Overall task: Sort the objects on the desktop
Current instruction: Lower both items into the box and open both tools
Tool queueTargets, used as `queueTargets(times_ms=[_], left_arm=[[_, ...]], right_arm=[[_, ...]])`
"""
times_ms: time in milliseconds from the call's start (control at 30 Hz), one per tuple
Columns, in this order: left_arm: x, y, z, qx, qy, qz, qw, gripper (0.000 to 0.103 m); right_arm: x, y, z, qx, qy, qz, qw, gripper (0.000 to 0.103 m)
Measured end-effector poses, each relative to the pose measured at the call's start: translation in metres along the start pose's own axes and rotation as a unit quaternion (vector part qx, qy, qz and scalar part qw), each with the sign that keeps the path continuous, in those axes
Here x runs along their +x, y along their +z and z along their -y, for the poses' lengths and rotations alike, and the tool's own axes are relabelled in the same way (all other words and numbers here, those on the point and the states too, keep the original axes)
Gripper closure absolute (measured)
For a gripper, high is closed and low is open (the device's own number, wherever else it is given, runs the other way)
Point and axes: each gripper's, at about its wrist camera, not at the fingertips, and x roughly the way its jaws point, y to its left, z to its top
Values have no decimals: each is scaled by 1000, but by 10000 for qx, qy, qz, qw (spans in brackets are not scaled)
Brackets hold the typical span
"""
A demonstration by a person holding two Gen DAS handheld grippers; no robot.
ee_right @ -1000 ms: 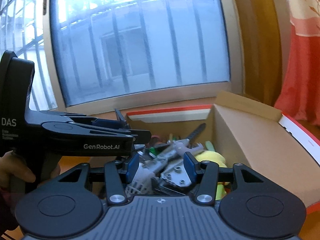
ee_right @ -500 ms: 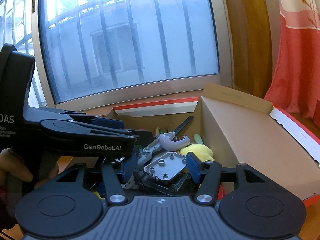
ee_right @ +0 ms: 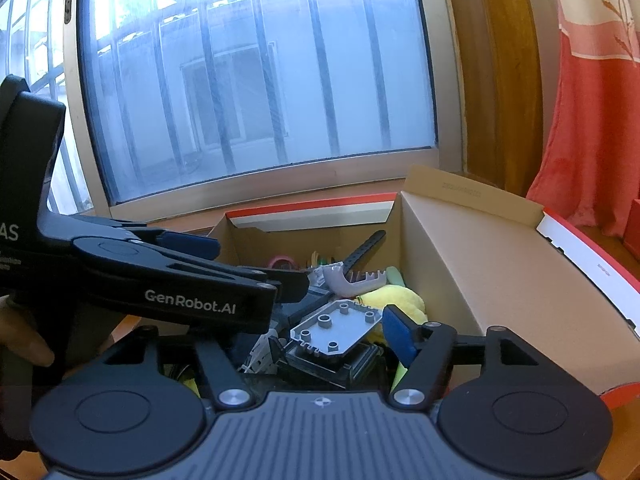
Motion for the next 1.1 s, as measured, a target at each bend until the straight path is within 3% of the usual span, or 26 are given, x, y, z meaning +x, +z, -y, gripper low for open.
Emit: queueTargets(times_ms=[533,1100], left_arm=[[-17,-1,11,-140,235,-432,9987,0],[-38,-6,12,-586,58,-968,9936,0]], right_arm=[[-11,-6,-5,-71,21,-29,10000,27],[-27,-7,-11,-122,128,-290,9994,21]])
